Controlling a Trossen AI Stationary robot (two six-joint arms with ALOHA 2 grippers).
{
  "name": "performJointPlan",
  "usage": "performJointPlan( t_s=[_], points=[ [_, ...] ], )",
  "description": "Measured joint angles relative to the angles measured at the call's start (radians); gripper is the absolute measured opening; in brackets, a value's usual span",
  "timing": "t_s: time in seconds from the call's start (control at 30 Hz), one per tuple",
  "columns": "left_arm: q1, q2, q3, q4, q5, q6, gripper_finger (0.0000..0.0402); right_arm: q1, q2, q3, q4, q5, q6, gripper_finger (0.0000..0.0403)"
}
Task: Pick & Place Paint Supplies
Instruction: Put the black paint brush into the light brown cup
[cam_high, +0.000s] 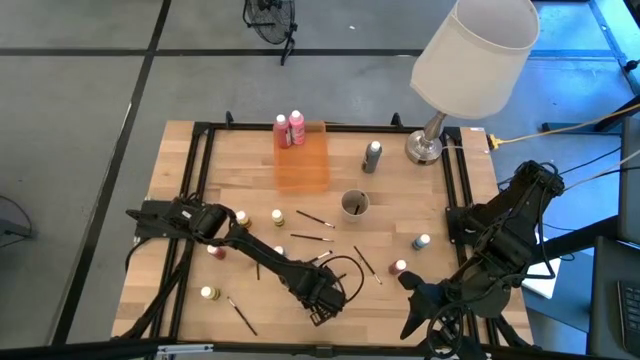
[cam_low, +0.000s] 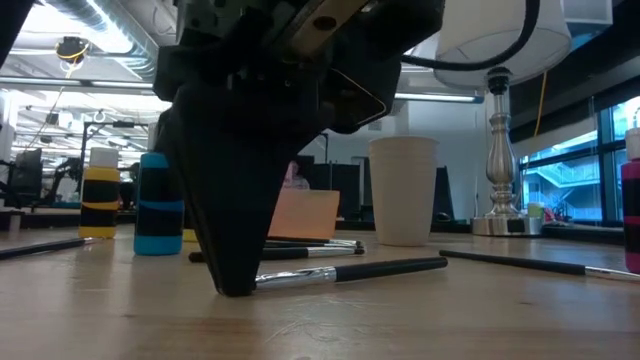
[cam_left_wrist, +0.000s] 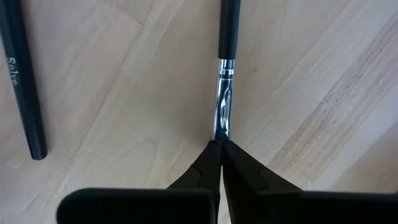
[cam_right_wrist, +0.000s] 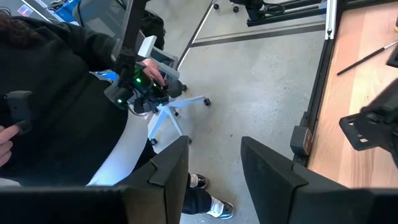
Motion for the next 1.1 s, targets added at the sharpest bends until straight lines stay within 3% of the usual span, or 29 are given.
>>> performJointPlan(
  t_s=[0.23,0.53,0.87,1.1],
  points=[
    [0.002,-0.037,-0.004,0.004,-0.076,-0.022,0.0002,0.000,0.000,0.000,0.000,0.000,0.000,0.0151],
    [-0.026,-0.047,-0.002,-0.010,-0.051,-0.047,0.0002,0.000,0.000,0.000,0.003,0.000,0.000,0.0151],
    [-0.053,-0.176,0.002,-0.084,-0.111,-0.115,0.0002,0.000,0.000,0.000,-0.026,-0.055,-0.005,0.0151],
    [-0.057,-0.295,0.004,-0.077,-0.143,-0.167,0.0002,0.001,0.000,0.000,-0.098,-0.033,-0.173,0.0151]
  ],
)
